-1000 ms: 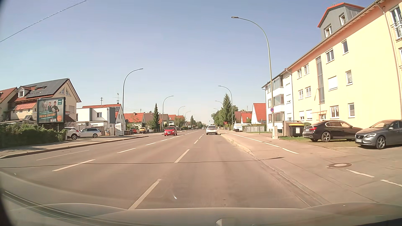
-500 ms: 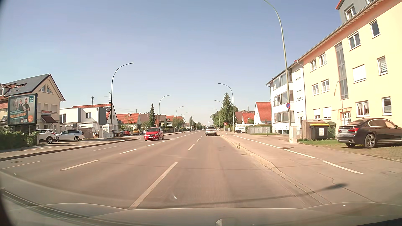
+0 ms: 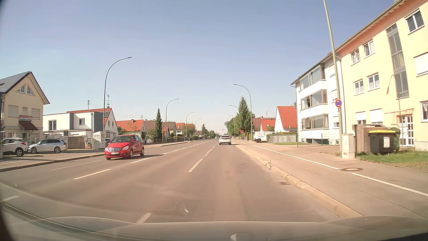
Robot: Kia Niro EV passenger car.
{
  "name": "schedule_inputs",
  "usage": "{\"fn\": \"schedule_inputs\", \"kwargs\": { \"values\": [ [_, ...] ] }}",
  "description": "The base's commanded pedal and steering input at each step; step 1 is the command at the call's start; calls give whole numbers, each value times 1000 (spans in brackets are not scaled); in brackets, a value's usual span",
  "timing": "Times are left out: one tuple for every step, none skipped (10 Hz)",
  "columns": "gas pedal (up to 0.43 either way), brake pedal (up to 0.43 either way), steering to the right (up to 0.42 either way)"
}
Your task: Follow the waypoints while adhering to traffic rules and regulations
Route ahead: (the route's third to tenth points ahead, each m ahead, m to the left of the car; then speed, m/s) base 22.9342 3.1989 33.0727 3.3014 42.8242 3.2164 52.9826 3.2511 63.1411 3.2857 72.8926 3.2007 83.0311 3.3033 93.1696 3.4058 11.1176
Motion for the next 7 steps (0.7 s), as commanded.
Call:
{"fn": "schedule_inputs", "kwargs": {
  "values": [
    [169, 0, -4],
    [169, 0, -4],
    [169, 0, -3],
    [169, 0, -3],
    [169, 0, -3],
    [169, 0, -3],
    [169, 0, -3]
  ]
}}
